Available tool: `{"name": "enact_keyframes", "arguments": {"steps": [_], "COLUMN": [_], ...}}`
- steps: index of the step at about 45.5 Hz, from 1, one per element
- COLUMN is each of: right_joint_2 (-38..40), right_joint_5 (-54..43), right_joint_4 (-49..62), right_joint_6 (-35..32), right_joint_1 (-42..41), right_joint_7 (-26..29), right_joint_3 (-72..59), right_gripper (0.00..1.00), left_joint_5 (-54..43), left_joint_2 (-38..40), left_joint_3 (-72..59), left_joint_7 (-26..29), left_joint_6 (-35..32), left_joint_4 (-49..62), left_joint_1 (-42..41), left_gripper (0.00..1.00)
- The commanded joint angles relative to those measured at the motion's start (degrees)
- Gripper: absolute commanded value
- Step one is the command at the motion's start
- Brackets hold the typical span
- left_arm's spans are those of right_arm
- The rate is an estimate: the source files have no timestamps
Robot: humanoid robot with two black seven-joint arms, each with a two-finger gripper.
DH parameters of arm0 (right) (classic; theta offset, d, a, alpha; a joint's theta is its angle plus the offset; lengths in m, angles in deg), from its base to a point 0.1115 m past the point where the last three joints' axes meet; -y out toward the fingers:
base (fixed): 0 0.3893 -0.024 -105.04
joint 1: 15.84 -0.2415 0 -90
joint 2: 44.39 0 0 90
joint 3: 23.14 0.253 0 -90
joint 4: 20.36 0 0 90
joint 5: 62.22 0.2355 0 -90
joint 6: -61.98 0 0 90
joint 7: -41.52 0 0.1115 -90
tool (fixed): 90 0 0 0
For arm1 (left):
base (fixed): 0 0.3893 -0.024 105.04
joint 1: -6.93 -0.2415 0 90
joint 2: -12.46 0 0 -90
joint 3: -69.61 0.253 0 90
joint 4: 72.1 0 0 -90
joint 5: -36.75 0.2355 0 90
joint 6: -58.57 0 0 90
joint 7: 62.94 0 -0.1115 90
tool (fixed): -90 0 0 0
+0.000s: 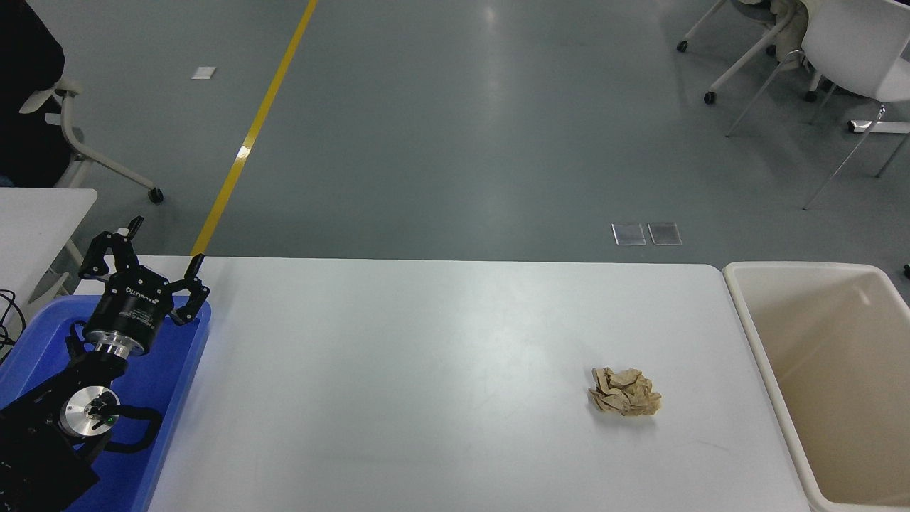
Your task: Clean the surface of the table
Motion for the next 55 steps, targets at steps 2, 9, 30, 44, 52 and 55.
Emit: {"name": "enact_keyframes", "arguments": {"steps": [2,9,30,44,52,55], "right_joint_2": [0.2,0.2,-1.6,-5.2,-7.1,-8.0], "right_joint_5": [0.0,0.0,-1.1,-1.1,-1.1,-1.1], "right_joint_4": [-6.1,-9.3,-25.3,-25.4,-25.5,-25.4], "right_joint_6": [-0.1,-0.1,-0.7,-0.9,-0.9,-0.9], "right_joint_1": [-3.8,-3.8,2.4,8.2,10.0,10.7], "right_joint_7": [-2.0,-4.7,-5.6,-7.9,-9.1,-9.3], "right_joint_3": [6.6,8.2,16.4,16.5,18.1,20.1], "right_gripper": [0.98,0.98,0.98,0.98,0.98,0.98], "left_joint_5": [0.0,0.0,0.0,0.0,0.0,0.0], "left_joint_2": [0.0,0.0,0.0,0.0,0.0,0.0], "left_joint_3": [0.0,0.0,0.0,0.0,0.0,0.0], "left_joint_7": [0.0,0.0,0.0,0.0,0.0,0.0], "left_joint_6": [0.0,0.0,0.0,0.0,0.0,0.0], "left_joint_4": [-0.1,0.0,0.0,0.0,-0.1,0.0], "left_joint_1": [0.0,0.0,0.0,0.0,0.0,0.0], "left_gripper": [1.00,1.00,1.00,1.00,1.00,1.00]}}
